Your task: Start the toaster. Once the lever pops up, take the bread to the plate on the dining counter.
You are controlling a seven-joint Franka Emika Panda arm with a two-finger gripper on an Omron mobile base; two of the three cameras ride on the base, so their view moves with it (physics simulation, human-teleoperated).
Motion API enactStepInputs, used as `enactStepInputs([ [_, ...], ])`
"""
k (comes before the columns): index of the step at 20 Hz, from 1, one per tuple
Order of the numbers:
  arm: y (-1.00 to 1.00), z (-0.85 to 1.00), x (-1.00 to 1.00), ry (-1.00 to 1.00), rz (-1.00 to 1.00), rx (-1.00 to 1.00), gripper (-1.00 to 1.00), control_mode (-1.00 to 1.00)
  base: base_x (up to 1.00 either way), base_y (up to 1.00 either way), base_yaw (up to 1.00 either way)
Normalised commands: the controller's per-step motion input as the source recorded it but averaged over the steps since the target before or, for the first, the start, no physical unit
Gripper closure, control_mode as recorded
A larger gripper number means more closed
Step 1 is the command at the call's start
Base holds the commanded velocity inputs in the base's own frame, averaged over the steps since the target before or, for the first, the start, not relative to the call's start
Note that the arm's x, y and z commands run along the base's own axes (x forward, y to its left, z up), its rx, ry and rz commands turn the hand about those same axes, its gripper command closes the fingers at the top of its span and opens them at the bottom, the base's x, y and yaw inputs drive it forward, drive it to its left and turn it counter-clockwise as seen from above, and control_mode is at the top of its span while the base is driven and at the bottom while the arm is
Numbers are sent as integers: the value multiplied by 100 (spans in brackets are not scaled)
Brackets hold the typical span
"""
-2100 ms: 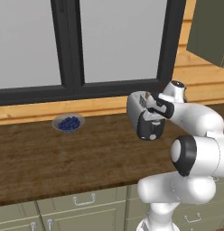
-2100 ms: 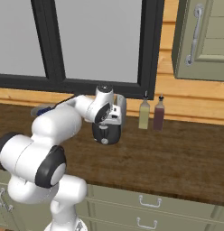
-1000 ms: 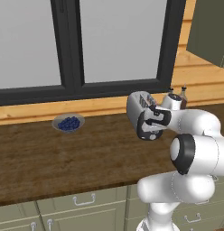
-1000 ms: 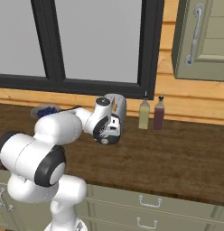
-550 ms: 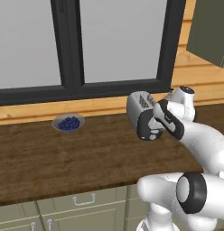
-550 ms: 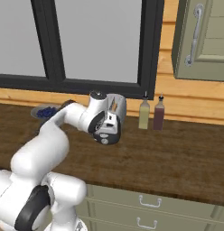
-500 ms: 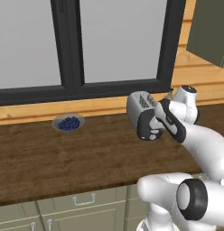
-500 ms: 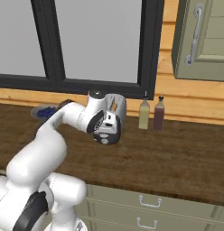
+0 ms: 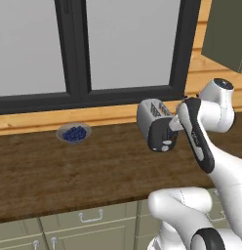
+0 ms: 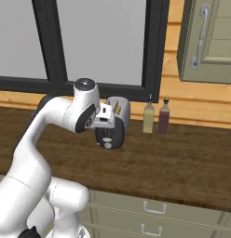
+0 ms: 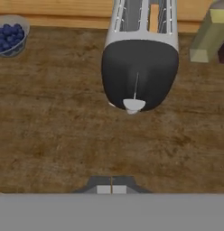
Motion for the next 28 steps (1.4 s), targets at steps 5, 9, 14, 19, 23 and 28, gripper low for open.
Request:
enactStepInputs([
  [5,0,87,2,-17,0,-1,100,-100,0,0,0],
  [9,0,66,28,-16,0,0,100,-100,0,0,0],
  [14,0,53,23,-15,0,0,-100,-100,0,0,0],
  [19,0,11,39,-1,-1,0,-100,-100,0,0,0],
  [23,-2,-1,46,0,-1,4,-100,-100,0,0,0],
  [28,-7,-20,47,0,0,3,-100,-100,0,0,0],
])
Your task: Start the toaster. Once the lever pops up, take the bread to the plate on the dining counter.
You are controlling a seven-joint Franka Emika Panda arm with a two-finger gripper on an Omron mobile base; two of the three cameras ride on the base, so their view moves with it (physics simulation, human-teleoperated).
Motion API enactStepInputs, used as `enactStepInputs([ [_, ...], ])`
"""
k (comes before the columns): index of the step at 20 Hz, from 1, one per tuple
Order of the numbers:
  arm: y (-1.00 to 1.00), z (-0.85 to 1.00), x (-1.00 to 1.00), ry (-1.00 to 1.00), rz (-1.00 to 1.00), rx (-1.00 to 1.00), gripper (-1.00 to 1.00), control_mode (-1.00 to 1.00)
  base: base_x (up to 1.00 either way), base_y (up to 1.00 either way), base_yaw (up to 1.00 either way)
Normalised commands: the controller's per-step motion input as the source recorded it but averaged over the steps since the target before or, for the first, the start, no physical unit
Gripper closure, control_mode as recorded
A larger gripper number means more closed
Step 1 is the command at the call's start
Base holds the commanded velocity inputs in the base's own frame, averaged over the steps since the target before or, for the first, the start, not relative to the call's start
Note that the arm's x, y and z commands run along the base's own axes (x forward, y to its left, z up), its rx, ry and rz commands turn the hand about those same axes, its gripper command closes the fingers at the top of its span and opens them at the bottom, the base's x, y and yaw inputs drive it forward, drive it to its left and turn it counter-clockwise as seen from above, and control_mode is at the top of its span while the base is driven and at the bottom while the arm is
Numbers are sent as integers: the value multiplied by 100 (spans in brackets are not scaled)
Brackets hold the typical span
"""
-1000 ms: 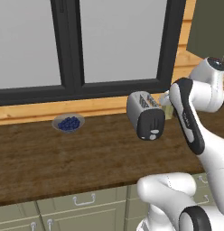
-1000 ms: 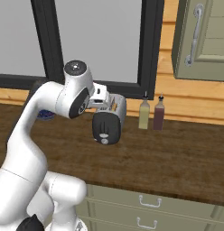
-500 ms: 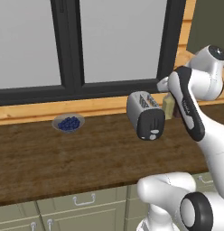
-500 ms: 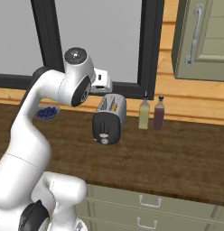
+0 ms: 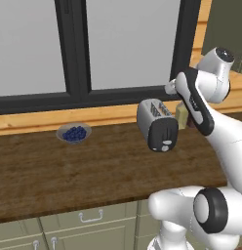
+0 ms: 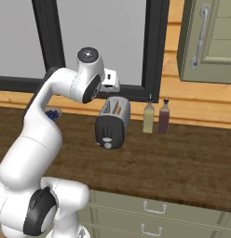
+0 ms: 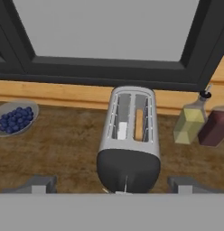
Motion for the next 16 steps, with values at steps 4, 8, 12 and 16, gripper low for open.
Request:
enactStepInputs([
  [4,-14,-42,32,0,0,3,-100,-100,0,0,0],
  [8,-10,-11,4,0,0,0,-100,-100,0,0,0],
  [12,0,0,0,0,0,0,-100,-100,0,0,0],
  [16,0,0,0,0,0,0,-100,-100,0,0,0],
])
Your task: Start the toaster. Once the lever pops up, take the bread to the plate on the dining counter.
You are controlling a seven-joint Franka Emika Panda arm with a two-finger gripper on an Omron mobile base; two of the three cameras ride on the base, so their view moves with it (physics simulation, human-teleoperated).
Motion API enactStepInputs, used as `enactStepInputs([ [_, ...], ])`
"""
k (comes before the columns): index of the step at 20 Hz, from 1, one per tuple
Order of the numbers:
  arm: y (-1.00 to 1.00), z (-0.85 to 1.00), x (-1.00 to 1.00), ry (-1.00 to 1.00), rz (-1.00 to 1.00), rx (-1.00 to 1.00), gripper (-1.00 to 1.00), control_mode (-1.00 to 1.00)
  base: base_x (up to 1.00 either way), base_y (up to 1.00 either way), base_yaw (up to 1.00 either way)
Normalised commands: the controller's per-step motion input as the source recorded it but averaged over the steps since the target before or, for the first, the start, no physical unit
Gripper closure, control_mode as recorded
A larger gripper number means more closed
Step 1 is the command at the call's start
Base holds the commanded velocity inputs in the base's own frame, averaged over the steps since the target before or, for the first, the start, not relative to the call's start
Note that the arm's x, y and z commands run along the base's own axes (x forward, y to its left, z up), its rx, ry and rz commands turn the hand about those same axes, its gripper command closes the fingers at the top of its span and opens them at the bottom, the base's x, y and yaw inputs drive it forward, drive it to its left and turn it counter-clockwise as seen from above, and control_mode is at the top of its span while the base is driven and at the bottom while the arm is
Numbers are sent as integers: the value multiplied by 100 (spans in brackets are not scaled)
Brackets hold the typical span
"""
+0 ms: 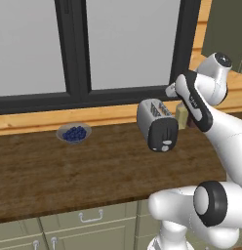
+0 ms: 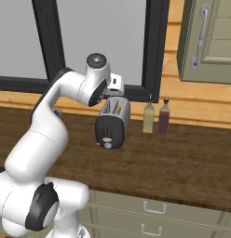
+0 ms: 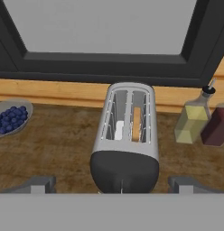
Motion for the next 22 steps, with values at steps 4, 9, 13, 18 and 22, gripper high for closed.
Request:
enactStepInputs([
  [4,0,0,0,0,0,0,-100,-100,0,0,0],
  [9,0,0,0,0,0,0,-100,-100,0,0,0],
  [13,0,0,0,0,0,0,-100,-100,0,0,0],
  [18,0,0,0,0,0,0,-100,-100,0,0,0],
  [22,0,0,0,0,0,0,-100,-100,0,0,0],
])
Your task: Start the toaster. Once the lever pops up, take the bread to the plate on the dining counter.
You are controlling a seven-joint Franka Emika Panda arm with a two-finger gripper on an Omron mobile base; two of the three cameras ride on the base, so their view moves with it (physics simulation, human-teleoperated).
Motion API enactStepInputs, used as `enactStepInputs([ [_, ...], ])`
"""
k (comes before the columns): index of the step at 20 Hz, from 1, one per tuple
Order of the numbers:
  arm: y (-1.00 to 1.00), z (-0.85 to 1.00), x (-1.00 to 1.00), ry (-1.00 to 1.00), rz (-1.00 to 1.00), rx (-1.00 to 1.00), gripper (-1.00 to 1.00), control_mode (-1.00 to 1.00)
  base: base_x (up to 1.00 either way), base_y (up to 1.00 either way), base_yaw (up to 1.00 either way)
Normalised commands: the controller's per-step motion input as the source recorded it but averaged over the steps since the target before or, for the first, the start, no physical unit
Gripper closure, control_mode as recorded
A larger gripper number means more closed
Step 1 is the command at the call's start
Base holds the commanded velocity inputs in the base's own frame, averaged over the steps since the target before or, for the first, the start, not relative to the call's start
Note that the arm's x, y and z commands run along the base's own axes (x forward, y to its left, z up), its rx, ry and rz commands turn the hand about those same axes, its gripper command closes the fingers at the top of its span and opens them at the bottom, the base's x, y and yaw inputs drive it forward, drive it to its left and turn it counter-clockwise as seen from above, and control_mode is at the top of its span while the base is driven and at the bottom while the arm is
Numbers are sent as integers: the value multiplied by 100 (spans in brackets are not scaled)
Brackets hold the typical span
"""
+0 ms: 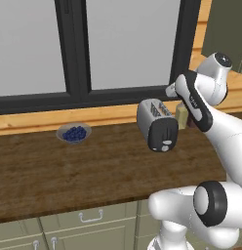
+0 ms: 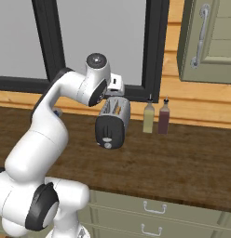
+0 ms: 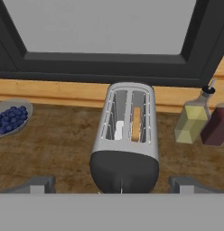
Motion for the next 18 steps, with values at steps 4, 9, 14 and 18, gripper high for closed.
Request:
enactStepInputs([
  [4,0,0,0,0,0,0,-100,-100,0,0,0],
  [9,0,0,0,0,0,0,-100,-100,0,0,0],
  [14,0,0,0,0,0,0,-100,-100,0,0,0],
  [18,0,0,0,0,0,0,-100,-100,0,0,0],
])
